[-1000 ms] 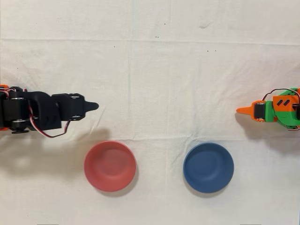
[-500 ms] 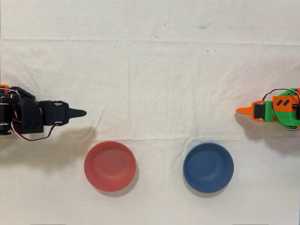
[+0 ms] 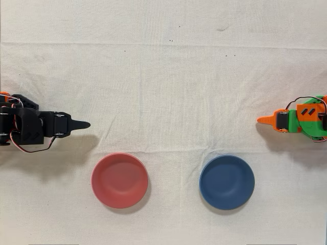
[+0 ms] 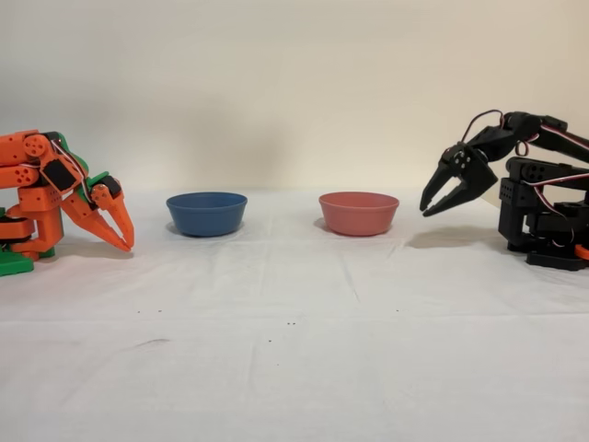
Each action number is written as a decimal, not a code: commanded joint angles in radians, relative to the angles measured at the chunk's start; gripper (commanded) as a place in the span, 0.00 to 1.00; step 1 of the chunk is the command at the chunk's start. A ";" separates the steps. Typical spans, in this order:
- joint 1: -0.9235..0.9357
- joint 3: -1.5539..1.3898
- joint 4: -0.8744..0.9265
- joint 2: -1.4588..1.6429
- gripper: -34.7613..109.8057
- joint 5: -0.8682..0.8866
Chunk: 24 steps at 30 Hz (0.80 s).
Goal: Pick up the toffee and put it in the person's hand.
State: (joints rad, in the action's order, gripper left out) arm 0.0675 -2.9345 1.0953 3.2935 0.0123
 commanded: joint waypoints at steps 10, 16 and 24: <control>0.011 -0.075 0.014 0.074 0.24 0.012; 0.011 -0.110 0.000 0.074 0.24 0.017; 0.011 -0.167 -0.017 0.074 0.24 0.023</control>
State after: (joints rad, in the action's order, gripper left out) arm 0.0660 -3.0833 1.0953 3.2981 0.0123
